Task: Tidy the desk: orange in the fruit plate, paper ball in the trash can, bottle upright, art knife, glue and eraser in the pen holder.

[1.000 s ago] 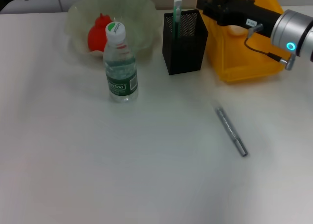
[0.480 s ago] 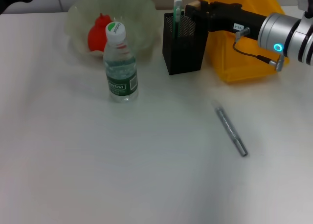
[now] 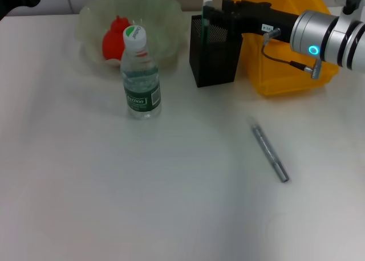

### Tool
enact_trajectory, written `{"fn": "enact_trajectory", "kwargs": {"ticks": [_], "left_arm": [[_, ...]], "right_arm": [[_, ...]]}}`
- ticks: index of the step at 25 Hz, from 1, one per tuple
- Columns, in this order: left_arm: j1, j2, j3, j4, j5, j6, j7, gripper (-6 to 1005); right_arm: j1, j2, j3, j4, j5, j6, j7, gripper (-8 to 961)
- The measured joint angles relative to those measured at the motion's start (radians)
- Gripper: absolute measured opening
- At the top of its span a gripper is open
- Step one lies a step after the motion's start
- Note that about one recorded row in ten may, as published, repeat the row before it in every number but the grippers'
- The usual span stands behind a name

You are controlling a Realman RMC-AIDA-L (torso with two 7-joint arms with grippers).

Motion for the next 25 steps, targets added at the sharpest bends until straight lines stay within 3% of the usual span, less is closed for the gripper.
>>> {"fn": "enact_trajectory", "kwargs": {"ticks": [3, 4, 6, 10, 13, 16, 19, 25], "left_arm": [[0.001, 0.001, -0.001, -0.003, 0.000, 0.000, 0.000, 773], [0.000, 0.002, -0.002, -0.005, 0.000, 0.000, 0.000, 773], [0.000, 0.002, -0.002, -0.008, 0.000, 0.000, 0.000, 773], [-0.003, 0.003, -0.006, -0.011, 0.002, -0.008, 0.000, 773], [-0.004, 0.004, -0.007, -0.011, 0.002, -0.009, 0.000, 773], [-0.008, 0.004, -0.007, -0.011, 0.002, -0.012, 0.000, 773], [-0.016, 0.005, -0.007, -0.011, 0.002, -0.020, 0.000, 773], [-0.023, 0.004, -0.004, -0.013, 0.003, -0.038, 0.000, 773]], "right_arm": [[-0.025, -0.002, -0.038, -0.056, -0.031, -0.039, 0.104, 563], [-0.066, -0.007, -0.082, -0.162, -0.096, -0.086, 0.252, 584], [-0.091, -0.009, -0.100, -0.232, -0.152, -0.111, 0.350, 582], [-0.165, -0.007, -0.131, -0.597, -0.563, -0.242, 0.894, 579], [-0.132, -0.004, -0.128, -0.732, -0.904, -0.397, 1.268, 576], [-0.060, -0.004, -0.136, -0.766, -1.115, -0.562, 1.473, 573], [0.015, 0.001, -0.157, -0.753, -1.259, -0.669, 1.557, 570], [0.087, 0.001, -0.165, -0.622, -1.289, -0.647, 1.557, 563]]}}
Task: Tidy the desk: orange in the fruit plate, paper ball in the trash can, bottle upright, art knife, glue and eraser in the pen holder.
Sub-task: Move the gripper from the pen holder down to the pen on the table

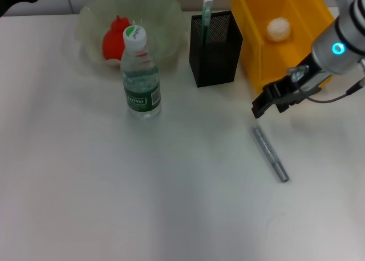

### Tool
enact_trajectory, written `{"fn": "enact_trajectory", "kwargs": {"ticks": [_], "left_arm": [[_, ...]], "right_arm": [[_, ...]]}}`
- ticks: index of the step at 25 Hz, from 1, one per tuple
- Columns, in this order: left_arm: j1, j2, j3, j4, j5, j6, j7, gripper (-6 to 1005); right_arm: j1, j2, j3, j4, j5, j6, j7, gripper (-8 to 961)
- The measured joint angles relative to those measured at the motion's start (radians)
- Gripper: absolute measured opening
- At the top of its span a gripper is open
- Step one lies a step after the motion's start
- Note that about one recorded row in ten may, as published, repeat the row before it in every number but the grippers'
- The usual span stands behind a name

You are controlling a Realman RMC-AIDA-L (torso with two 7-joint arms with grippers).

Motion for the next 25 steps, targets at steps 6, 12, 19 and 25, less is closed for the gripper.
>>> {"fn": "enact_trajectory", "kwargs": {"ticks": [6, 12, 19, 25], "left_arm": [[-0.007, -0.004, 0.001, -0.006, -0.001, -0.003, 0.009, 773], [-0.015, -0.004, 0.000, -0.022, -0.002, -0.002, 0.021, 773], [-0.017, -0.004, -0.003, -0.027, -0.003, -0.001, 0.026, 773], [-0.012, -0.004, -0.003, -0.027, -0.003, -0.001, 0.026, 773]], "right_arm": [[0.054, -0.001, -0.021, 0.145, -0.017, 0.068, -0.021, 556], [0.077, 0.001, -0.066, 0.203, -0.019, 0.117, -0.024, 549], [0.135, 0.005, -0.088, 0.323, -0.014, 0.192, -0.032, 542], [0.152, 0.006, -0.099, 0.348, -0.014, 0.208, -0.034, 535]]}}
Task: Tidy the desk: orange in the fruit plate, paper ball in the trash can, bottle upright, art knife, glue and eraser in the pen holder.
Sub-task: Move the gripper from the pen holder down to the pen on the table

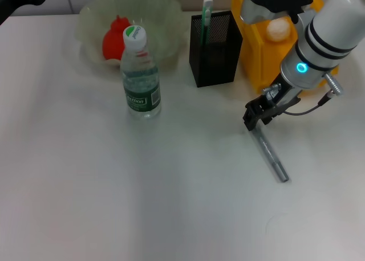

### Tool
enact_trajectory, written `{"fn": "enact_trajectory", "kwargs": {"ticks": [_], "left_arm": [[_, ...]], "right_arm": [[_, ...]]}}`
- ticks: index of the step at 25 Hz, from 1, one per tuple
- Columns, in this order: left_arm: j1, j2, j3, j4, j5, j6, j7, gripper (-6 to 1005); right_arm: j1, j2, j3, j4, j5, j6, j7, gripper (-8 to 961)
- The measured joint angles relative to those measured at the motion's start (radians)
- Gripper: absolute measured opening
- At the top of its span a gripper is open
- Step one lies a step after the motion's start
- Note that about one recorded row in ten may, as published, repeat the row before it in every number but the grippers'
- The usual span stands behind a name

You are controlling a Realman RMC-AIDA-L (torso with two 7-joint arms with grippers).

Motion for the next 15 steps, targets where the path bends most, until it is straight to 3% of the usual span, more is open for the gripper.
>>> {"fn": "enact_trajectory", "kwargs": {"ticks": [8, 15], "left_arm": [[0.003, 0.000, 0.000, 0.000, 0.000, 0.003, 0.000, 773], [0.004, 0.000, 0.000, 0.000, 0.000, 0.004, 0.000, 773]], "right_arm": [[0.010, 0.002, -0.001, 0.042, 0.010, 0.028, 0.000, 305], [0.011, 0.002, -0.001, 0.050, 0.010, 0.038, 0.000, 285]]}}
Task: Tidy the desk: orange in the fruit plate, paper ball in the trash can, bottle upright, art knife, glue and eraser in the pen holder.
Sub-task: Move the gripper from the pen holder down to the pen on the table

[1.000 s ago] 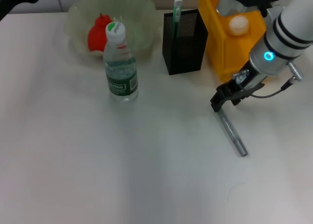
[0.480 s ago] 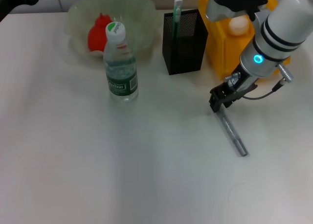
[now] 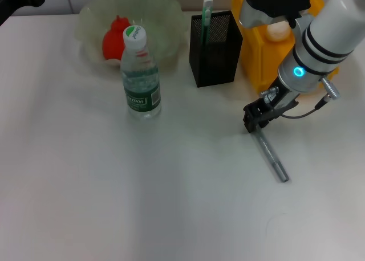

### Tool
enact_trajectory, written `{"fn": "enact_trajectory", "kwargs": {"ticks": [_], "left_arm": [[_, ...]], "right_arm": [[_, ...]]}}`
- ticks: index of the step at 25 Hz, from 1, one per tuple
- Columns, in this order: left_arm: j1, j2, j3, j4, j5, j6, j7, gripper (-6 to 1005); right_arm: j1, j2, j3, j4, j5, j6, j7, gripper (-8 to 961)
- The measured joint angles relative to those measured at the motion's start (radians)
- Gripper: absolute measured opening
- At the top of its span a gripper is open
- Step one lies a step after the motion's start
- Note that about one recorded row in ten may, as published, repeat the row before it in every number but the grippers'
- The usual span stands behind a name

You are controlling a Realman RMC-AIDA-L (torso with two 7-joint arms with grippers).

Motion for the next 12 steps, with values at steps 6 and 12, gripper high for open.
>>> {"fn": "enact_trajectory", "kwargs": {"ticks": [6, 12], "left_arm": [[0.000, 0.000, 0.000, 0.000, 0.000, 0.001, 0.000, 773], [0.000, 0.000, 0.000, 0.000, 0.000, 0.002, 0.000, 773]], "right_arm": [[-0.002, 0.000, 0.000, 0.001, 0.000, 0.001, 0.000, 225], [-0.017, -0.002, 0.008, -0.008, 0.017, -0.006, -0.010, 150]]}}
